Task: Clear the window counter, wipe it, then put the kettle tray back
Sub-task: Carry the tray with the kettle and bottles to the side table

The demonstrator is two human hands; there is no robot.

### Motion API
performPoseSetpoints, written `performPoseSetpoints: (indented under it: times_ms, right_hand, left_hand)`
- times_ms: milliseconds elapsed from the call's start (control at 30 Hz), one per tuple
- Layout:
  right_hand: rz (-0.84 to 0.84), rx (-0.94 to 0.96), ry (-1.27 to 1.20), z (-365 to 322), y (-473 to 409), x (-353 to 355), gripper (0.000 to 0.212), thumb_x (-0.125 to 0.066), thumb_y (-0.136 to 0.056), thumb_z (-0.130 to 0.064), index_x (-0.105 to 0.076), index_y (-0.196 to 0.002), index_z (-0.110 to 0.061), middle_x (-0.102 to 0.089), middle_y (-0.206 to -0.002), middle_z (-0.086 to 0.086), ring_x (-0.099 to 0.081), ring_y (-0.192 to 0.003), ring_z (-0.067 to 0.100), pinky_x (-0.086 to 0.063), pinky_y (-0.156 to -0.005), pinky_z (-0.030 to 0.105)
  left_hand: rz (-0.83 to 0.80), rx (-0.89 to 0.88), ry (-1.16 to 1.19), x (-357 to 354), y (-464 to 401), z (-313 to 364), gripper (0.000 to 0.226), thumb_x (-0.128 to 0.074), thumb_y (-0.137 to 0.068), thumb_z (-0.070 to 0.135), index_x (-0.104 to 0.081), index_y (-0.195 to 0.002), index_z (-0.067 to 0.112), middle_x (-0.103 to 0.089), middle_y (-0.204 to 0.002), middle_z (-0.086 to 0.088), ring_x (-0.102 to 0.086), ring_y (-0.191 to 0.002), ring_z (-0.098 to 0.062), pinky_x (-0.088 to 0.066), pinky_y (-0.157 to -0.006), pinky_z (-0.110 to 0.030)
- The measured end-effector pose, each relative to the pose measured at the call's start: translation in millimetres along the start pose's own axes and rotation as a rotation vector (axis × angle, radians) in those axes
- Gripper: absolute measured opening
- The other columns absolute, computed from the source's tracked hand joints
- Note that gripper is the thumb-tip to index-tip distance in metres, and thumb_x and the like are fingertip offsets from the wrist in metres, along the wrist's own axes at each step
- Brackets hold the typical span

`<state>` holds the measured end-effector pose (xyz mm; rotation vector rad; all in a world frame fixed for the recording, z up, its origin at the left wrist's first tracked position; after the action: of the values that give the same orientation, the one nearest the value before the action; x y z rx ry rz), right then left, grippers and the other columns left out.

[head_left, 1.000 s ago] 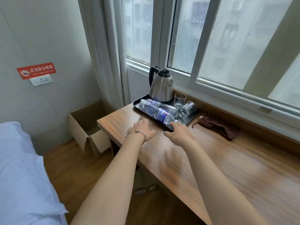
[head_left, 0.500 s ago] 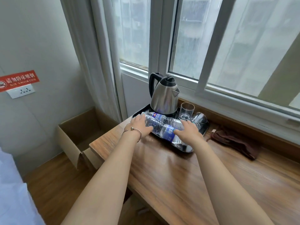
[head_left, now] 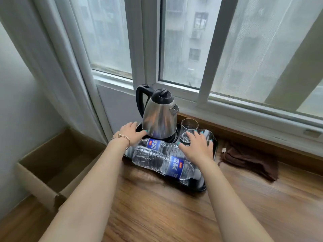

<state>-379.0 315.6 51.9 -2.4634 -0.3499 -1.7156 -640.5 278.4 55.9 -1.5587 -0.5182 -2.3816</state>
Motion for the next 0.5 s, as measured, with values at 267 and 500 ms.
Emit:
performPoseSetpoints:
  times_ms: [267, 500]
  right_hand:
    - [0.101, -0.126, -0.108, 7, 10, -9, 0.066, -0.05, -0.091, -0.059, -0.03, -0.15, -0.036, -0.015, -0.162, -0.002, -0.006, -0.15, 0.015, -0.004, -0.12, 0.05]
    - [0.329, -0.298, -0.409, 18, 25, -12, 0.058, -0.067, -0.085, -0.048, -0.048, -0.139, -0.039, -0.019, -0.162, -0.002, -0.015, -0.148, 0.018, -0.011, -0.12, 0.051]
  left_hand:
    - [-0.149, -0.193, 0.07, -11, -37, -32, 0.107, -0.034, -0.058, 0.095, -0.036, -0.145, 0.033, -0.041, -0.147, -0.001, -0.034, -0.136, -0.021, -0.03, -0.112, -0.047]
    - [-0.105, -0.441, 0.057, -15, -50, -52, 0.1, -0.027, -0.067, 0.091, -0.032, -0.148, 0.032, -0.045, -0.146, 0.001, -0.029, -0.141, -0.019, -0.031, -0.111, -0.043]
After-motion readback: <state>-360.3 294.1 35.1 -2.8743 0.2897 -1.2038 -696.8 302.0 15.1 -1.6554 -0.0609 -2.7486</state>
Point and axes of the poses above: each hand's wrist, its own y-axis away from the middle knuckle, its own x-axis out of the back of the hand, z = x × y, the point moved 3 cm from there along -y, towards the middle knuckle
